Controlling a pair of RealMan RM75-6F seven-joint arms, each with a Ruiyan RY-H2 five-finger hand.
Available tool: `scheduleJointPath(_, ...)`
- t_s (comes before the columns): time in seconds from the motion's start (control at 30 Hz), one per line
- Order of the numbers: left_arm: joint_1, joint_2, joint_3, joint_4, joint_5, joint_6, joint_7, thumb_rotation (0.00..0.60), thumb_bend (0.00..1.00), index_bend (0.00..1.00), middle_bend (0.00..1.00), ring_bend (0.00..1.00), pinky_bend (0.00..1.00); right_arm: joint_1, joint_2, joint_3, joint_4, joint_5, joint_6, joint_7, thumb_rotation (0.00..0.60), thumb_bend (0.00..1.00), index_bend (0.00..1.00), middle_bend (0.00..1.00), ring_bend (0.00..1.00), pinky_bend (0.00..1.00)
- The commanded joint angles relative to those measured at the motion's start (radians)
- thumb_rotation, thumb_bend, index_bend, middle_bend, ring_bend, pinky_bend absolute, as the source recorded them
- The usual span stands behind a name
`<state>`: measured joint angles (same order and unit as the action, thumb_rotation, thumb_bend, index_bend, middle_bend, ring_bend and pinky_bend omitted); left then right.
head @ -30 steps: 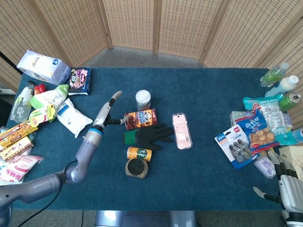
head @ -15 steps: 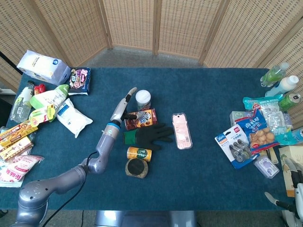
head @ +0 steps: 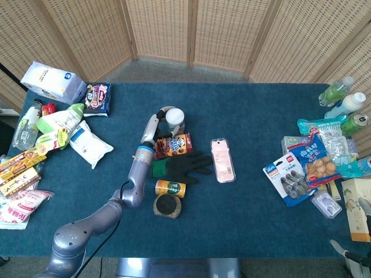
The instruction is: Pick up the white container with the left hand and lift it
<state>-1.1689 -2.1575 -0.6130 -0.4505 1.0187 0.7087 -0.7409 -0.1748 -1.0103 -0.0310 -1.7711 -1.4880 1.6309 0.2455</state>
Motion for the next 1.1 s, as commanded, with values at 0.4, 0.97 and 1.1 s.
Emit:
scheduleJointPath(0.4,0.305,0.32,0.072,-0.616,0.107,0.27,-0.038,0.6,0.65,0.63,0.56,0.61,0.44,0.044,-0.049,0.019,0.045,-0.001,-0.077,0.015,0.6,0.1,0.0,0.0,0.0,0.0)
scheduleJointPath(0.97,0.619,0.81,0.063,-1.402,0.006,0.373,0.141,0.6,0.63,0.61,0.54,0.61,0.43,0.086,-0.096,0.014,0.08,-0.037,-0.13,0.021,0.6,0.1,0.0,0.0,0.0,0.0)
scheduleJointPath(1.1,0.644,0.848,0.065,-1.44,0.017,0.38,0.128,0.6,0.63,0.61,0.54,0.61,0.43,0.094,-0.098,0.014,0.075,-0.039,-0.139,0.007,0.6,0.1,0.0,0.0,0.0,0.0)
